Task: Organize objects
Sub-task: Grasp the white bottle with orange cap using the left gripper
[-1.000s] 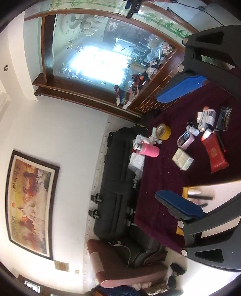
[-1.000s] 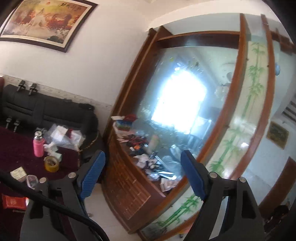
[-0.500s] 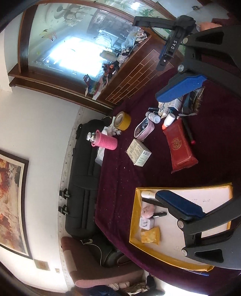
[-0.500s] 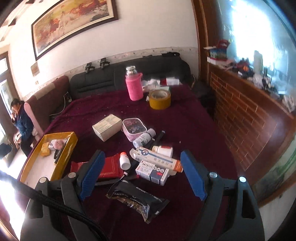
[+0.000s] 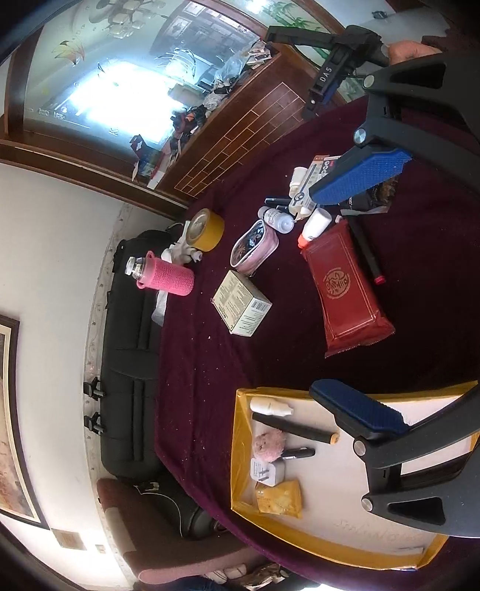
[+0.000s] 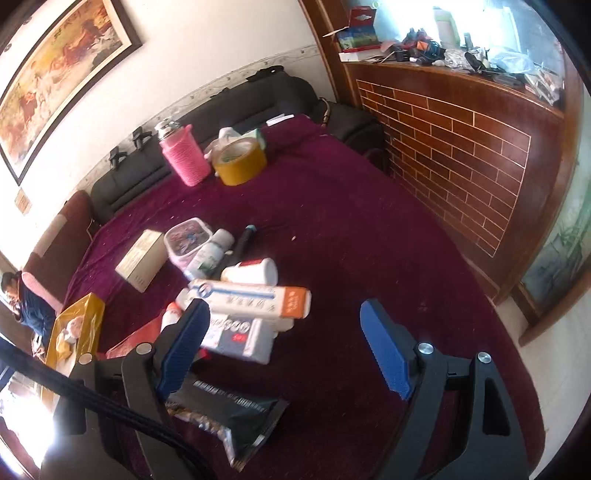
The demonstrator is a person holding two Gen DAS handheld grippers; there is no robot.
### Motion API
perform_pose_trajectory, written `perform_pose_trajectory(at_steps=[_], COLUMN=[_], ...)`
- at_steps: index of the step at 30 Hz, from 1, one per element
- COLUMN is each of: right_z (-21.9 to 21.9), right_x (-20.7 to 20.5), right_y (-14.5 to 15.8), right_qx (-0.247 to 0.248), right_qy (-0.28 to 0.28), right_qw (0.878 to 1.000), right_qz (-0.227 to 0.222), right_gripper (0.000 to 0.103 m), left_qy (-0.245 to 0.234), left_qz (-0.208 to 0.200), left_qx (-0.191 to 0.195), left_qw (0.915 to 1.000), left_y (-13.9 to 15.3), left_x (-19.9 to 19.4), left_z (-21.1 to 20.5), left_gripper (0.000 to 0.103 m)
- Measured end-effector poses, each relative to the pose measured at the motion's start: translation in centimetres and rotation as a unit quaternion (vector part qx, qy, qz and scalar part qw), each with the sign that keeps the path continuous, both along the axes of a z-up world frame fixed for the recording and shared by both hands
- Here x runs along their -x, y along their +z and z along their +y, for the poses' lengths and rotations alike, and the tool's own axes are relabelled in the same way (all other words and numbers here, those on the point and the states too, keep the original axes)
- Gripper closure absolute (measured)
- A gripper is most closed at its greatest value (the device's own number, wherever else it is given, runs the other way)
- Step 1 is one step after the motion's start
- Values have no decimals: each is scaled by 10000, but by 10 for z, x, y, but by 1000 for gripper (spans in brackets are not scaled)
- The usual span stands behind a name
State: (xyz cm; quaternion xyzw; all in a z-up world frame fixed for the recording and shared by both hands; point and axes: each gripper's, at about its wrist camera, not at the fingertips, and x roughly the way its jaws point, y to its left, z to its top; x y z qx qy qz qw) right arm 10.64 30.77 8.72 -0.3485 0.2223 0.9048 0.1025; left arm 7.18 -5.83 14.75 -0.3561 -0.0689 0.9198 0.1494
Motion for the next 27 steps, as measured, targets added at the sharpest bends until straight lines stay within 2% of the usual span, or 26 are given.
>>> perform_pose_trajectory(at_steps=[9,13,16,21,23,27], right_z=[33,34,37,45,44,42], right_x=[25,28,25,19,21,29], right_y=[-6,-11,-15,-21,-23,-29], right_qx=[83,-114,-222,-69,-259,-179], right_qy=[-80,-47,-152,-300,-426,-338], right_qw=[9994,9987,9970,9952,9952,9970], right_qz=[331,500,732,928,842,671], right_gripper=[19,19,19,19,19,19], left_qy=[125,145,145,365,418,206], left_qz=[-422,-631,-615,-485,-569,-618], left_qx=[74,105,218,176,208,486], left_qw=[9990,9978,9978,9980,9973,9967], left_y=[-28,-40,-39,-36,-41,-57], left_x=[14,20,22,24,30,42], left_z=[30,49,59,50,46,51], left_gripper=[10,10,10,10,10,10])
